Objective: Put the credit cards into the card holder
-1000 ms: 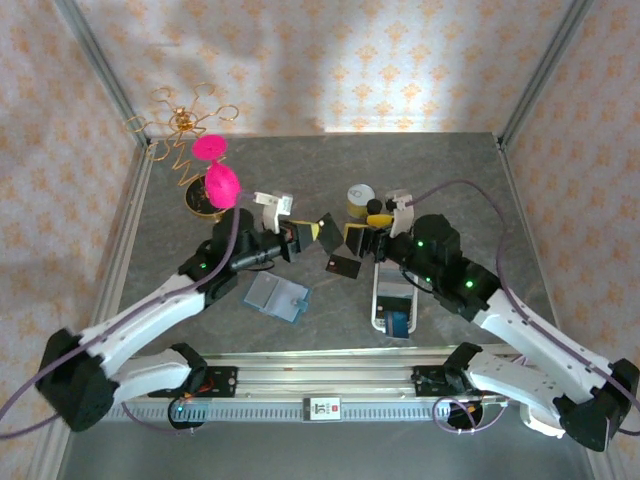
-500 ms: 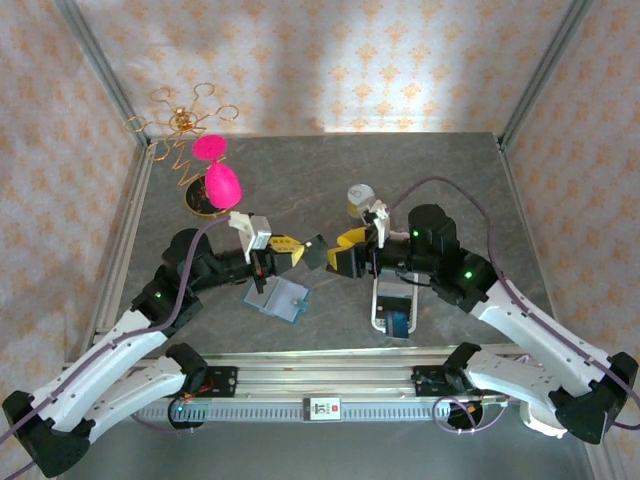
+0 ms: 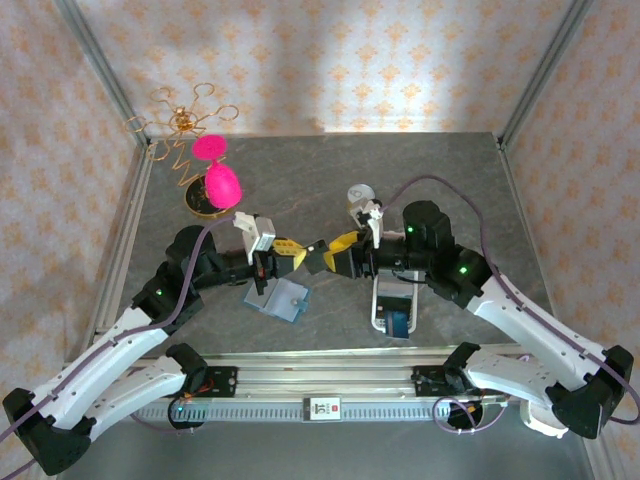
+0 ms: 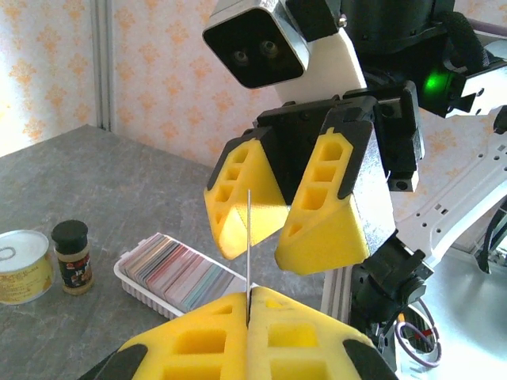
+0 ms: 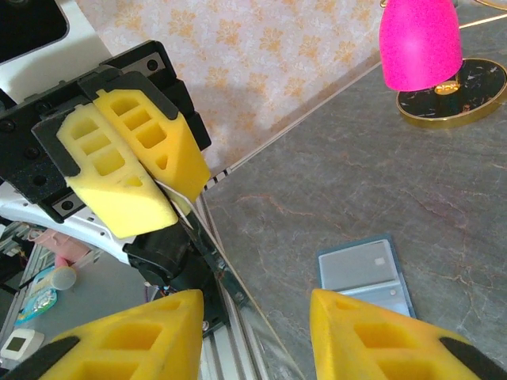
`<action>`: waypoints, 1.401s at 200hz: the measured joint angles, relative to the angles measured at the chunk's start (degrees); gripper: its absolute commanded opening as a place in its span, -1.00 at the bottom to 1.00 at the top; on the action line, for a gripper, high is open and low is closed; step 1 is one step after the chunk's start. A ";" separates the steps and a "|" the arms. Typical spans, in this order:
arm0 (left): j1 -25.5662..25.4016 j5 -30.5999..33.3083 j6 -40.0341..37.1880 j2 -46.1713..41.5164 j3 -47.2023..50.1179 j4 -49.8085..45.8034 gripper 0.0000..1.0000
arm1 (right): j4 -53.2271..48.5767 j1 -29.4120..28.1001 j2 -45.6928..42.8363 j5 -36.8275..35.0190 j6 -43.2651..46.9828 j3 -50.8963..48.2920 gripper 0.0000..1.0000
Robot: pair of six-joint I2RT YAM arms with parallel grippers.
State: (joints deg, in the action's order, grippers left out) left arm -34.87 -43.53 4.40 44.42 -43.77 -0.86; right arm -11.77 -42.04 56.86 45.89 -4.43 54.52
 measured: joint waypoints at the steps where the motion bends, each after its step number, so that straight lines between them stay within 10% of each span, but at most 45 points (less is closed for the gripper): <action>1: 0.00 -0.04 0.00 0.00 -0.02 -0.02 -1.00 | 0.00 0.00 0.02 0.00 0.02 0.00 -0.22; 78: 0.00 -1.11 0.00 -0.02 -0.50 -0.24 -1.00 | -2.89 -0.02 0.35 -2.69 1.95 2.08 -0.26; 145: 0.13 -1.05 0.02 0.92 -0.79 -0.70 -1.00 | -2.01 0.11 1.03 2.49 1.51 2.03 -0.99; 179: 0.15 0.72 0.33 0.94 -0.90 -1.31 -1.00 | -1.79 0.07 0.92 3.26 1.05 1.51 -1.00; 207: 0.09 4.72 2.97 1.09 -0.90 -2.21 0.30 | 1.05 -1.14 0.20 2.05 -1.86 -1.25 -1.00; 280: 4.66 32.72 25.86 4.11 6.97 -14.25 0.39 | 6.19 -10.82 2.67 -20.52 -25.99 -13.90 -1.00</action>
State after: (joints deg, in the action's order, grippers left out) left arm -30.22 -10.81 30.26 48.53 -36.80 -15.11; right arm -5.58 -52.86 59.53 25.36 -30.41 40.62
